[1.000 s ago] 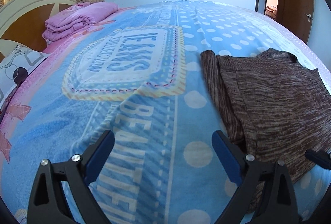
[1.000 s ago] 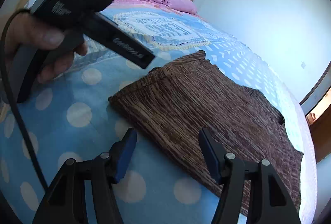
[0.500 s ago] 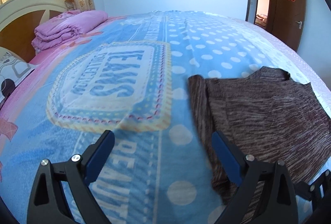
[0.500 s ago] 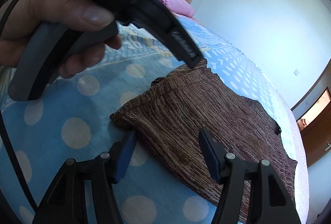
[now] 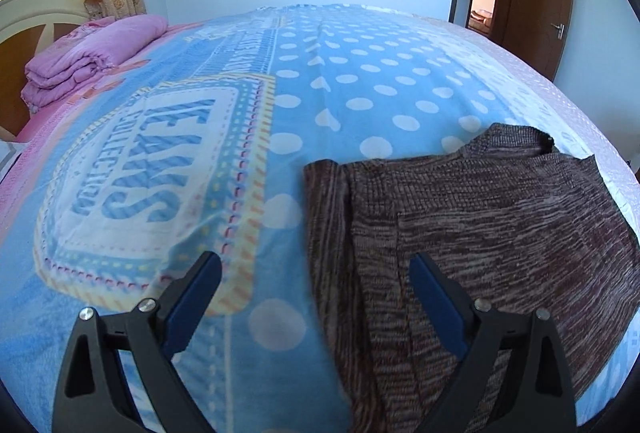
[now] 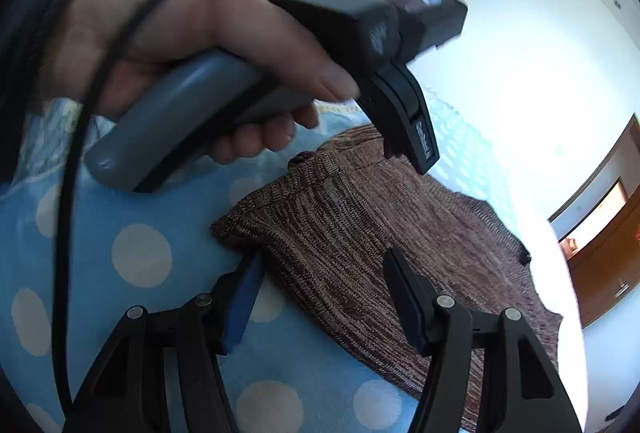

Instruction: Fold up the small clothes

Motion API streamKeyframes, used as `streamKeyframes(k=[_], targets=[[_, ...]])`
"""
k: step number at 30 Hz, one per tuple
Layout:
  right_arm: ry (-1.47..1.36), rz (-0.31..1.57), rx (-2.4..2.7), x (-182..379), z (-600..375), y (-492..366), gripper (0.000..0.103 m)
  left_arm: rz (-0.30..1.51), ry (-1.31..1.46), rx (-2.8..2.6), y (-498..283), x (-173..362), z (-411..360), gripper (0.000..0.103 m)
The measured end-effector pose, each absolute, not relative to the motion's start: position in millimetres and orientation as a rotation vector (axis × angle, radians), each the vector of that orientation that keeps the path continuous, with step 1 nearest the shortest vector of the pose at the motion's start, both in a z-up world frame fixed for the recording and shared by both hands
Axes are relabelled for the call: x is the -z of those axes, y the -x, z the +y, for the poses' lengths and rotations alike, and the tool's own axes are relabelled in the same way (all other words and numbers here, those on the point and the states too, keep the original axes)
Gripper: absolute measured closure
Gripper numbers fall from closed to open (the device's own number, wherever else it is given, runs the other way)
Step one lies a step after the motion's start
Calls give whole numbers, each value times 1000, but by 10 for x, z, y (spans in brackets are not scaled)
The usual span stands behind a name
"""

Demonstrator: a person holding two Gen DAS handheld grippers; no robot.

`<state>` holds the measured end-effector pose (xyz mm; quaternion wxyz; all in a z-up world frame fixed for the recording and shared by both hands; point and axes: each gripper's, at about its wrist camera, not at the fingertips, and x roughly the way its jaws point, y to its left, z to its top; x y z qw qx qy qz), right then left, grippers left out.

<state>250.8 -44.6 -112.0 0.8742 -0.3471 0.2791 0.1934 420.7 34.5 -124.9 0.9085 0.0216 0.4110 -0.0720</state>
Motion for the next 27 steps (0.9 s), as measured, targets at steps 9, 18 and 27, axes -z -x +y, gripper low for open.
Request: streamKeyframes(k=[9,18,27], targets=[[749,578,-412,1148,-359,-2430,66,901,7,209,-4363,1356,312,35],[757,605,-431,1184,-326,-2433,94,929,65,269,-4458,1370,317,91],[640,591,-463,953,-519,-2434,95,933,137,283,-4441,1125,376,94]])
